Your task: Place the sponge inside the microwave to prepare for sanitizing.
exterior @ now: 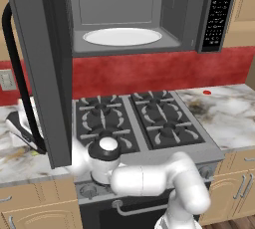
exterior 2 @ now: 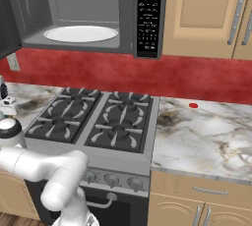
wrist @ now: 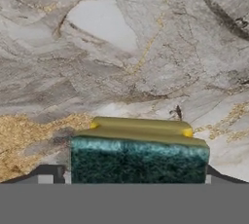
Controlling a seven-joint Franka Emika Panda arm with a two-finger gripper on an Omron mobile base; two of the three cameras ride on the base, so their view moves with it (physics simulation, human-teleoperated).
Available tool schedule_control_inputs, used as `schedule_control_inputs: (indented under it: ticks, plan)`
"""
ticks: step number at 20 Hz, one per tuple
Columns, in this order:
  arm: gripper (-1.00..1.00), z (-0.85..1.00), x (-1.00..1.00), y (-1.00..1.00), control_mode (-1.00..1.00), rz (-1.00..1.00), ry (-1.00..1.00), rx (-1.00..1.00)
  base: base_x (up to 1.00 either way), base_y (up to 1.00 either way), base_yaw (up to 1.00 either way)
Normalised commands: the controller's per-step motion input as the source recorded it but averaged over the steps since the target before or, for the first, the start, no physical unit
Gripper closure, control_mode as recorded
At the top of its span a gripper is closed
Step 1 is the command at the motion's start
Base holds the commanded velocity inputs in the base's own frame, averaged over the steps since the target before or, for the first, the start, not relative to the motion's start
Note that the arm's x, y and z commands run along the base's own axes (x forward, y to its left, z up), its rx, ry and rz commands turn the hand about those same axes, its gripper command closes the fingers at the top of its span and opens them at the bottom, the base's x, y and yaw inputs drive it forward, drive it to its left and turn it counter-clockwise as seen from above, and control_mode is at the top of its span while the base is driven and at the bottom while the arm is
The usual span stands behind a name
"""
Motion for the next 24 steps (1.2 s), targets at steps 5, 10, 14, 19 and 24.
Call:
schedule_control_inputs:
  ticks: [5,10,14,19,24]
  plan:
    - [1.0,0.0,0.0,0.04,-1.0,0.0,0.0,0.0,0.0,0.0,0.0]
    - [1.0,0.0,0.0,0.0,-1.0,0.0,0.0,0.0,0.0,0.0,0.0]
    - [1.0,0.0,0.0,-0.14,-1.0,-0.02,0.0,0.0,0.0,0.0,0.0]
    - [1.0,0.0,0.0,-0.35,-1.0,-0.06,0.0,0.0,0.0,0.0,0.0]
    - [1.0,0.0,-0.02,-0.4,-1.0,-0.09,0.0,0.0,0.0,0.0,0.0]
